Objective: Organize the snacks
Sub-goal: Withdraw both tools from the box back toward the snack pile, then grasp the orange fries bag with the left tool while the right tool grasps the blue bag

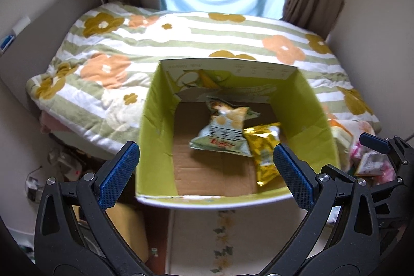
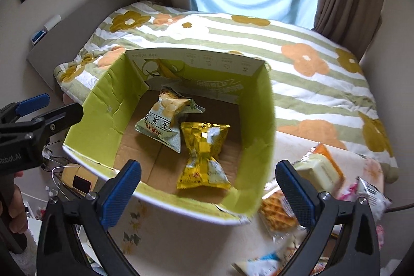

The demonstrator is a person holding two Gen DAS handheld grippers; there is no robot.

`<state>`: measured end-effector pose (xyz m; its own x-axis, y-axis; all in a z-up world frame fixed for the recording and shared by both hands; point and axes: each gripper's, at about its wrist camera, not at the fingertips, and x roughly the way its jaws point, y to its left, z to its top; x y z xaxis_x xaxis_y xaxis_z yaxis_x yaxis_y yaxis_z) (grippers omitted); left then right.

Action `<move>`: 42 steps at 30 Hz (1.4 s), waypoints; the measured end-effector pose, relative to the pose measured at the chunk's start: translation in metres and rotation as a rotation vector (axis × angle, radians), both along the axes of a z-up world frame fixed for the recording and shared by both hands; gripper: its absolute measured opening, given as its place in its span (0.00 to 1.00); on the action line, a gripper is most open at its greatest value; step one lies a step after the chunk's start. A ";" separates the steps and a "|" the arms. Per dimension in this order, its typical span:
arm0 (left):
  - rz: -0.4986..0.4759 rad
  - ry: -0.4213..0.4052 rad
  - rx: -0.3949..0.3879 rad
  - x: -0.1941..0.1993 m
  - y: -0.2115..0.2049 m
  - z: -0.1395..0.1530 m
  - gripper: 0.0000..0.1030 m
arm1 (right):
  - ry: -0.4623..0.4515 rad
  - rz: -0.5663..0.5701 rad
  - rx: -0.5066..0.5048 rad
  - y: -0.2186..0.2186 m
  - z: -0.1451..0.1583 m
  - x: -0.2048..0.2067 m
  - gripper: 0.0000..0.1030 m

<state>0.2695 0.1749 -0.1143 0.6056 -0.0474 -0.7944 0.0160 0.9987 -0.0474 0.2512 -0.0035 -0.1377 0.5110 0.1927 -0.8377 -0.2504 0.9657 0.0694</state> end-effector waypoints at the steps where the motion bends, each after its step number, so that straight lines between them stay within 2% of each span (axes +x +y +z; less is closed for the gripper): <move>1: -0.013 -0.003 -0.009 -0.004 -0.004 0.001 1.00 | -0.003 -0.011 0.013 -0.005 0.004 -0.007 1.00; 8: -0.090 -0.009 -0.035 -0.030 -0.041 0.003 1.00 | -0.046 -0.144 0.038 -0.059 0.026 -0.044 1.00; 14: -0.186 -0.027 -0.053 -0.063 -0.093 0.003 1.00 | -0.054 -0.229 0.055 -0.120 0.032 -0.083 1.00; 19: -0.252 -0.047 -0.054 -0.096 -0.143 0.001 1.00 | -0.057 -0.233 0.033 -0.166 0.028 -0.120 1.00; 23: -0.293 -0.031 -0.034 -0.120 -0.185 -0.014 1.00 | -0.050 -0.214 0.035 -0.196 0.021 -0.146 1.00; 28: -0.315 0.008 -0.026 -0.142 -0.223 -0.041 1.00 | -0.040 -0.190 0.049 -0.227 0.002 -0.172 1.00; 32: -0.321 0.030 0.008 -0.156 -0.245 -0.069 1.00 | -0.013 -0.155 0.074 -0.244 -0.028 -0.189 1.00; 37: -0.318 0.059 0.023 -0.162 -0.259 -0.100 1.00 | 0.006 -0.114 0.079 -0.248 -0.066 -0.201 1.00; 42: -0.356 0.077 0.066 -0.156 -0.273 -0.131 1.00 | 0.028 -0.113 0.052 -0.243 -0.106 -0.195 1.00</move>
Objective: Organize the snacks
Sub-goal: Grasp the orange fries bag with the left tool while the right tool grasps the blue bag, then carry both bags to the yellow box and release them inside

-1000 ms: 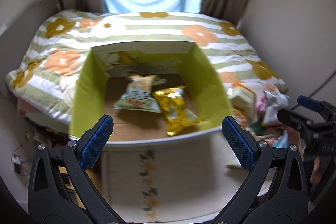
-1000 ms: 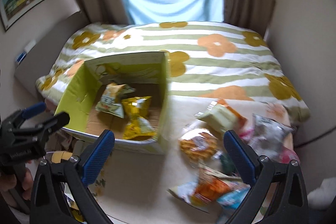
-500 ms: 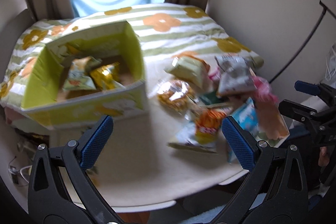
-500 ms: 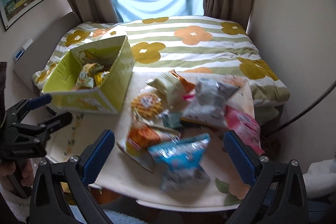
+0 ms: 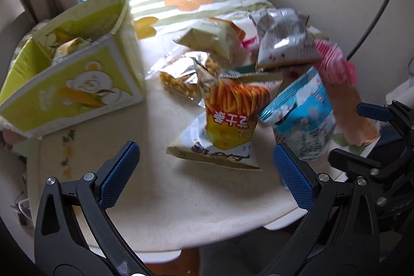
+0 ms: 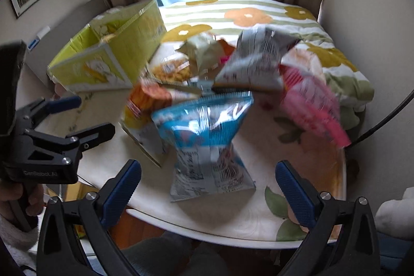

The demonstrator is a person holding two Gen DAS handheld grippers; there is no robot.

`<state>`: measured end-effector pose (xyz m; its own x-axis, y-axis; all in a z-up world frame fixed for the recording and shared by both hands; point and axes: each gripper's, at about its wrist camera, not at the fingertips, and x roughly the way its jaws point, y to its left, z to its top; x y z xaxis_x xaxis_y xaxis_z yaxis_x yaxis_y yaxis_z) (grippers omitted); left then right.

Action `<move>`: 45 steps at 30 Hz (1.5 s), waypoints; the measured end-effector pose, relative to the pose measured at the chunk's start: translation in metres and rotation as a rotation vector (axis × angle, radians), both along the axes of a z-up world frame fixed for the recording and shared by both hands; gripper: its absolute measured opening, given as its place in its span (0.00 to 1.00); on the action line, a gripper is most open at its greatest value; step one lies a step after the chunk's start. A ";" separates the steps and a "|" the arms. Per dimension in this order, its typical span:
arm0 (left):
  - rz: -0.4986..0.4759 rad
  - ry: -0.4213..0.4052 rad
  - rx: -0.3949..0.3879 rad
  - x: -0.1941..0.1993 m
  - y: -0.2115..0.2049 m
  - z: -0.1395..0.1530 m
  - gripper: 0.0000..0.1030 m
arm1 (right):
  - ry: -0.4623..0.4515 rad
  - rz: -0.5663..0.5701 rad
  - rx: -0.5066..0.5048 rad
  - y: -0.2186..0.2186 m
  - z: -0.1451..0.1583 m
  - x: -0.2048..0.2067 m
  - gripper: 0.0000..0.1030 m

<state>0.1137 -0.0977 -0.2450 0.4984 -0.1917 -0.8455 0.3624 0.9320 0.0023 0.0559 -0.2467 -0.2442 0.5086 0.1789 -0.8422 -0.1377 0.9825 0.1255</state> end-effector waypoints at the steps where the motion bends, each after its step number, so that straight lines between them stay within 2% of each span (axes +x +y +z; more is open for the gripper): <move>1: -0.010 0.000 0.006 0.002 -0.002 -0.005 1.00 | -0.001 0.000 0.003 0.000 -0.006 0.003 1.00; 6: -0.073 -0.051 0.041 0.011 -0.010 -0.025 0.99 | -0.032 0.008 0.002 0.004 -0.031 0.014 0.96; 8: -0.088 -0.062 0.072 0.017 -0.012 -0.031 0.99 | -0.038 0.025 -0.003 0.007 -0.037 0.018 0.88; 12: -0.106 -0.050 0.071 0.027 -0.012 -0.038 0.99 | -0.045 0.046 0.015 0.010 -0.042 0.021 0.75; 17: -0.138 -0.056 0.068 0.032 -0.017 -0.039 0.99 | -0.047 0.042 -0.014 0.011 -0.043 0.021 0.59; 22: -0.176 -0.063 0.084 0.031 -0.027 -0.041 0.99 | -0.051 0.025 -0.010 0.004 -0.041 0.020 0.54; 29: -0.221 -0.059 0.088 0.036 -0.041 -0.046 0.99 | -0.055 0.003 -0.004 -0.002 -0.038 0.019 0.53; 31: -0.233 -0.057 0.099 0.037 -0.046 -0.049 0.94 | -0.057 0.000 -0.002 -0.003 -0.038 0.018 0.53; 33: -0.244 -0.045 0.109 0.039 -0.050 -0.054 0.76 | -0.057 -0.003 -0.007 -0.004 -0.038 0.018 0.53; 35: -0.245 -0.039 0.124 0.040 -0.052 -0.058 0.68 | -0.059 -0.004 -0.007 -0.005 -0.038 0.018 0.53; 42: -0.252 -0.041 0.119 0.039 -0.050 -0.062 0.56 | -0.065 -0.018 -0.002 -0.011 -0.036 0.017 0.53; 45: -0.244 -0.039 0.125 0.036 -0.048 -0.059 0.55 | -0.065 -0.021 0.001 -0.011 -0.035 0.017 0.53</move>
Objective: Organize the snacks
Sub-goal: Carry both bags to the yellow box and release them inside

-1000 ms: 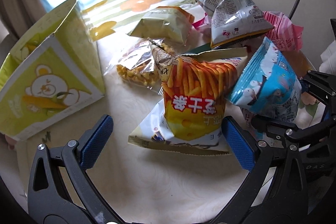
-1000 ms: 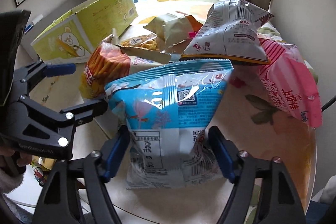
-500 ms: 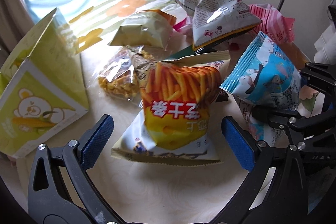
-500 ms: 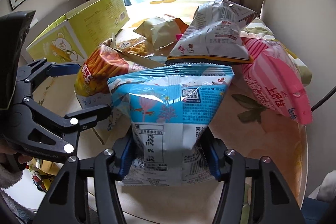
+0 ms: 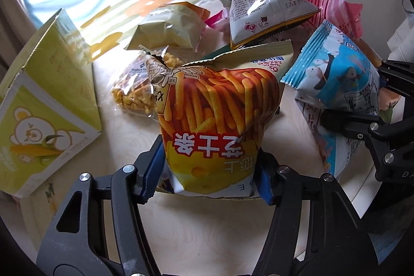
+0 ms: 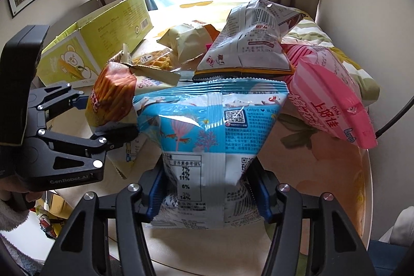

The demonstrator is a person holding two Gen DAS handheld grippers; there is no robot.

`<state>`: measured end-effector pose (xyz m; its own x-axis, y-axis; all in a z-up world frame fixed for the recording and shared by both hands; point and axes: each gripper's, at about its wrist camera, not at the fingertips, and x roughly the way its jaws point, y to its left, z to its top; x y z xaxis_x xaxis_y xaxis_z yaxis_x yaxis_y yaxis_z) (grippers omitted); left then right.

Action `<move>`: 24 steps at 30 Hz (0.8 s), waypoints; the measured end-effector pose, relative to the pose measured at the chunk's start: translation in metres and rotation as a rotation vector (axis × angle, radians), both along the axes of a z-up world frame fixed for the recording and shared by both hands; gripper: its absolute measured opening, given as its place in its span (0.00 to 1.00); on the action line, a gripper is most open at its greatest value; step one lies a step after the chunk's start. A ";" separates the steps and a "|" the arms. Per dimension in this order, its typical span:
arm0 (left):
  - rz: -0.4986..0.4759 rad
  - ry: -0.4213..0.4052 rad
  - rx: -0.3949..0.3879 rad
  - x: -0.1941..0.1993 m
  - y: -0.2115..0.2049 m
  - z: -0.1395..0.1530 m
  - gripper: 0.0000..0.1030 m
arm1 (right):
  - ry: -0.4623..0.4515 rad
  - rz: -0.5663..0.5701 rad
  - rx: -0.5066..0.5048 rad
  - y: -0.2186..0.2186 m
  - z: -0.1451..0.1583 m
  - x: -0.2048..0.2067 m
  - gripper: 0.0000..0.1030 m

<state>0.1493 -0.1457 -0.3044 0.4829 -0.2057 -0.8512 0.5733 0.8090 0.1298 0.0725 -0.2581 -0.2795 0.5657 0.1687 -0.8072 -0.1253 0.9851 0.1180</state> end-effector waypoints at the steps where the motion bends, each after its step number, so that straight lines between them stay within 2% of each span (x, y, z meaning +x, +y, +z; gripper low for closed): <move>1: 0.003 -0.002 0.000 -0.002 0.001 0.002 0.55 | -0.002 0.000 -0.001 0.000 0.001 0.000 0.52; 7: 0.054 -0.027 -0.025 -0.012 0.009 0.028 0.55 | -0.026 0.008 0.015 -0.004 0.021 -0.003 0.52; 13: 0.142 -0.080 -0.043 -0.024 0.021 0.070 0.55 | -0.080 0.058 0.016 0.001 0.057 -0.005 0.52; 16: 0.206 -0.103 -0.063 -0.027 0.033 0.095 0.55 | -0.119 0.088 0.027 0.004 0.081 -0.003 0.52; 19: 0.274 -0.114 -0.116 -0.026 0.051 0.121 0.55 | -0.140 0.114 0.028 0.011 0.101 0.006 0.52; 24: 0.370 -0.173 -0.143 -0.012 0.081 0.156 0.55 | -0.193 0.187 0.014 0.032 0.134 0.029 0.52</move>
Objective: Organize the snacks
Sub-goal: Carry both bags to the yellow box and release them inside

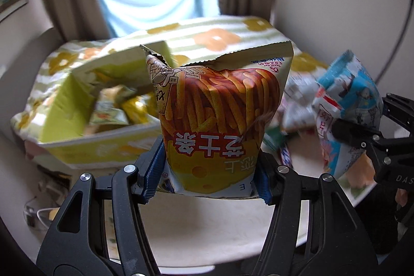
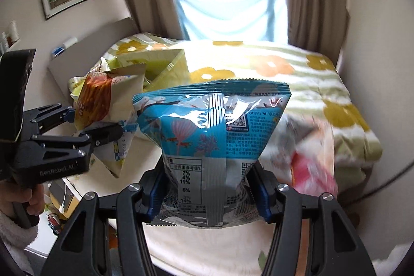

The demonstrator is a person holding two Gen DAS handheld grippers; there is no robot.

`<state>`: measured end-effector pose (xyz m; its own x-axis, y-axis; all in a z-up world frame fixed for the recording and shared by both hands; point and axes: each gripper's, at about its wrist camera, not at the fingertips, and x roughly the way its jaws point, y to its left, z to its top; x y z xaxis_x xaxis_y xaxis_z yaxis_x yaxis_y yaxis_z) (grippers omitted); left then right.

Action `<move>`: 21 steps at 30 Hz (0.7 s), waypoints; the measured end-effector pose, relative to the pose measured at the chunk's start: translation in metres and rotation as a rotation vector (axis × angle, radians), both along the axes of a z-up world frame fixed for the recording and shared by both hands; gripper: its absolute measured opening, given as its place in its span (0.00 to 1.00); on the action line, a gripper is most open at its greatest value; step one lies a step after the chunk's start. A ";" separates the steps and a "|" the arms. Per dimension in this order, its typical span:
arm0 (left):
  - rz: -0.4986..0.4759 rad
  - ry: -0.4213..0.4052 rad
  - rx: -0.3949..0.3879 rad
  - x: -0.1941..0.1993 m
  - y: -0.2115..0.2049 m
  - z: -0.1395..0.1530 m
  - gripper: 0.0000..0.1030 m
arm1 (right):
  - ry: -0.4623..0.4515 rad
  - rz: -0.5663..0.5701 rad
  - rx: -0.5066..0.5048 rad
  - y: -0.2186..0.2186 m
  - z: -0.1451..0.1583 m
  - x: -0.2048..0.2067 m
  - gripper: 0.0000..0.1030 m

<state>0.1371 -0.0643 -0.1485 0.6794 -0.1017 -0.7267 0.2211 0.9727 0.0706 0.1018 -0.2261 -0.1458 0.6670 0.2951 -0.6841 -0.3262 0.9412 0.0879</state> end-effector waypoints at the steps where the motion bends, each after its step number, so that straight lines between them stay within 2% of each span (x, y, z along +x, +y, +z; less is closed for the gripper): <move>1: 0.022 -0.008 0.001 0.003 0.009 0.007 0.55 | -0.006 0.014 -0.011 0.006 0.005 0.007 0.52; 6: 0.142 -0.060 -0.008 0.025 0.060 0.039 0.55 | -0.026 0.066 -0.021 0.041 0.029 0.044 0.52; 11: 0.221 -0.078 -0.019 0.051 0.118 0.057 0.55 | -0.046 0.105 -0.007 0.090 0.045 0.081 0.52; 17: 0.271 -0.056 -0.035 0.103 0.186 0.056 0.55 | -0.041 0.149 0.003 0.155 0.045 0.125 0.52; 21: 0.278 0.017 -0.049 0.140 0.226 0.041 0.55 | -0.008 0.154 0.005 0.194 0.037 0.150 0.52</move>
